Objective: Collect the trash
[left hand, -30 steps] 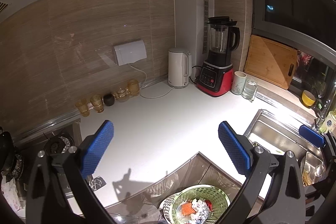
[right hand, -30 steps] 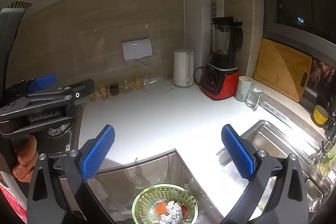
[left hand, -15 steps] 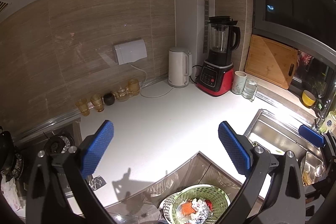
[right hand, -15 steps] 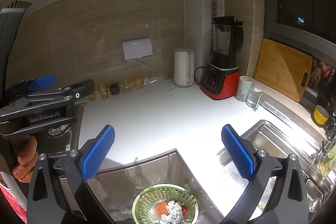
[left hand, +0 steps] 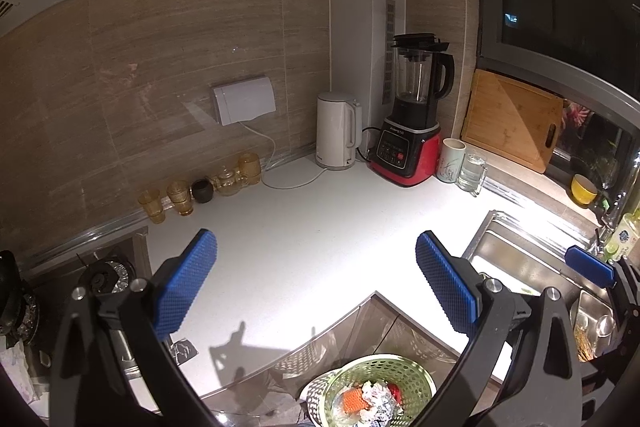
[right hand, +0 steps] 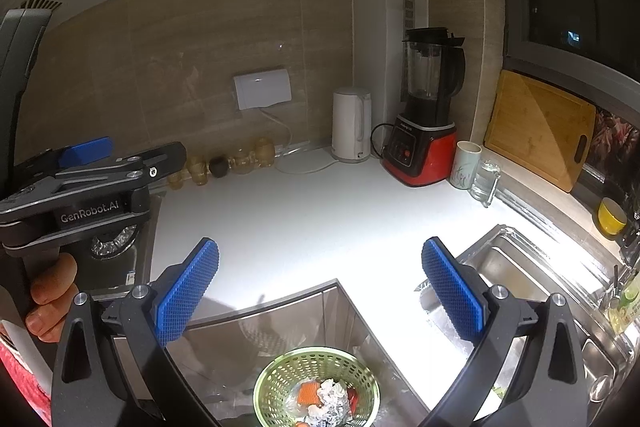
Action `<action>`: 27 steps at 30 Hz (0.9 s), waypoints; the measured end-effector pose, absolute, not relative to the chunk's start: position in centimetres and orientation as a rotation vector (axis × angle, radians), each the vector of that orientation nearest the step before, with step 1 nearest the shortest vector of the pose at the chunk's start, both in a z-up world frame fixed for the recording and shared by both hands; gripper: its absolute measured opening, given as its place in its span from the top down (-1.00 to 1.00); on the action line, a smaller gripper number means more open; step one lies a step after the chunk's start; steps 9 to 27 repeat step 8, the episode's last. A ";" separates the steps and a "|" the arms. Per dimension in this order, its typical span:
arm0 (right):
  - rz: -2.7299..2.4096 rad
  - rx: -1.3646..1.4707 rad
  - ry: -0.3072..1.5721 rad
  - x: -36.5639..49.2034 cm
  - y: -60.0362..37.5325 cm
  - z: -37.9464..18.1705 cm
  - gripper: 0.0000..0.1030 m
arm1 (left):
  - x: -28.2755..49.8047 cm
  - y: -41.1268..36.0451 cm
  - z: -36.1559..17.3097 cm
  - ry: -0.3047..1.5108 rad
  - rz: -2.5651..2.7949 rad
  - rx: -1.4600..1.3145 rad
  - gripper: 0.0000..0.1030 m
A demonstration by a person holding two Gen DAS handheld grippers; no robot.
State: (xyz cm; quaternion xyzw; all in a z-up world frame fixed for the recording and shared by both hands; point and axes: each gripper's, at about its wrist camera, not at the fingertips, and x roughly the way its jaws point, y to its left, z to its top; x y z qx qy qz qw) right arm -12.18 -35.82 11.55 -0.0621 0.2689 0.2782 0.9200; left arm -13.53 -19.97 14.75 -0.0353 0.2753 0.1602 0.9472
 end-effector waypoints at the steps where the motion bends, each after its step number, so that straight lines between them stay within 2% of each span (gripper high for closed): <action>1: 0.571 -0.127 0.553 -12.2 -35.8 11.6 -0.96 | -13.5 -20.0 14.7 0.563 0.324 -0.072 -0.85; 27: 0.570 -0.126 0.556 -12.2 -35.9 11.5 -0.96 | -13.3 -20.0 14.6 0.569 0.341 -0.075 -0.85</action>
